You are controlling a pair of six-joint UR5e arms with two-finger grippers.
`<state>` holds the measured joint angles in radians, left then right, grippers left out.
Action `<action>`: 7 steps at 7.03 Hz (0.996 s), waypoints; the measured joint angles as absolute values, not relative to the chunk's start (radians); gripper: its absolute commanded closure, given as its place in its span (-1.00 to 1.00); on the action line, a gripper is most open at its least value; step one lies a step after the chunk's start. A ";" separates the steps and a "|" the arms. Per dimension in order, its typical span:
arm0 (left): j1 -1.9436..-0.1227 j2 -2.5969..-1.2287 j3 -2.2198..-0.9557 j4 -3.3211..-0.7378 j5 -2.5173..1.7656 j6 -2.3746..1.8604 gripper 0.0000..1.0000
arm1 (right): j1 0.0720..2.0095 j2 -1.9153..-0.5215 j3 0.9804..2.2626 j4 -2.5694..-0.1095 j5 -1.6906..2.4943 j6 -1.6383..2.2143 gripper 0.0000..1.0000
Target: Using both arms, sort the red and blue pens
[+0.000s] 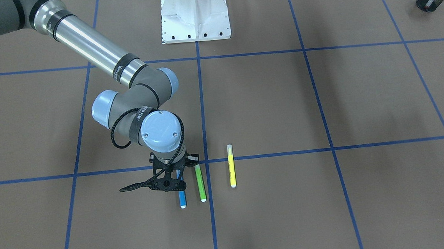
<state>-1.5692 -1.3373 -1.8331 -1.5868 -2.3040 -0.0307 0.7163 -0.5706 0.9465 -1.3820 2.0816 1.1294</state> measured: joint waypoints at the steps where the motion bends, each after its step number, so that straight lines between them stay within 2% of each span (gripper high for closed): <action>1: -1.569 -1.337 -1.833 -1.586 -2.304 -0.031 -1.00 | 0.716 -0.570 0.947 -1.382 2.082 1.130 1.00; 5: -1.568 -1.337 -1.833 -1.586 -2.304 -0.031 -1.00 | 0.721 -0.571 0.992 -1.396 2.085 1.127 1.00; 7: -1.568 -1.337 -1.833 -1.586 -2.304 -0.031 -1.00 | 0.745 -0.579 1.107 -1.527 2.095 1.062 1.00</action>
